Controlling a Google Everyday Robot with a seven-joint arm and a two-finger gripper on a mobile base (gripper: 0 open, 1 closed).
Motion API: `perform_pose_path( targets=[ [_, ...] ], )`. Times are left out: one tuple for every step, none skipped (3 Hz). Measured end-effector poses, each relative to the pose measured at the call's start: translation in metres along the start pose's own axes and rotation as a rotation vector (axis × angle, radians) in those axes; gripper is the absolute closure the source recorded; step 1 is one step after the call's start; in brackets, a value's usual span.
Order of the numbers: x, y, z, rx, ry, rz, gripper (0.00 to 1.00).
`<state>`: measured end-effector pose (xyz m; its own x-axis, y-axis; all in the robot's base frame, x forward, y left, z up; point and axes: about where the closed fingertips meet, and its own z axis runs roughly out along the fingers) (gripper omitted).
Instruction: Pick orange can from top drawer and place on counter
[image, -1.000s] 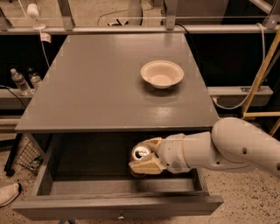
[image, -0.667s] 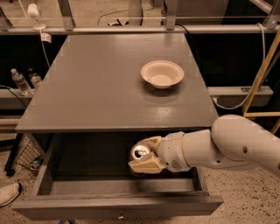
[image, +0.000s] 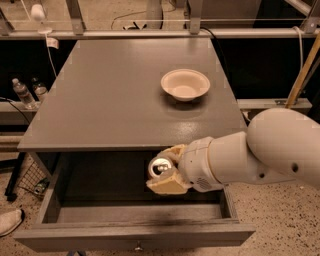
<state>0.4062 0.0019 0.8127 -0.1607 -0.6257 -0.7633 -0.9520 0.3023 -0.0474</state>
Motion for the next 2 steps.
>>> perform_pose_path(
  targets=[
    [-0.014, -0.009, -0.019, -0.001, 0.037, -0.021, 1.00],
    [-0.032, -0.026, -0.037, -0.023, 0.070, -0.038, 1.00]
  ],
)
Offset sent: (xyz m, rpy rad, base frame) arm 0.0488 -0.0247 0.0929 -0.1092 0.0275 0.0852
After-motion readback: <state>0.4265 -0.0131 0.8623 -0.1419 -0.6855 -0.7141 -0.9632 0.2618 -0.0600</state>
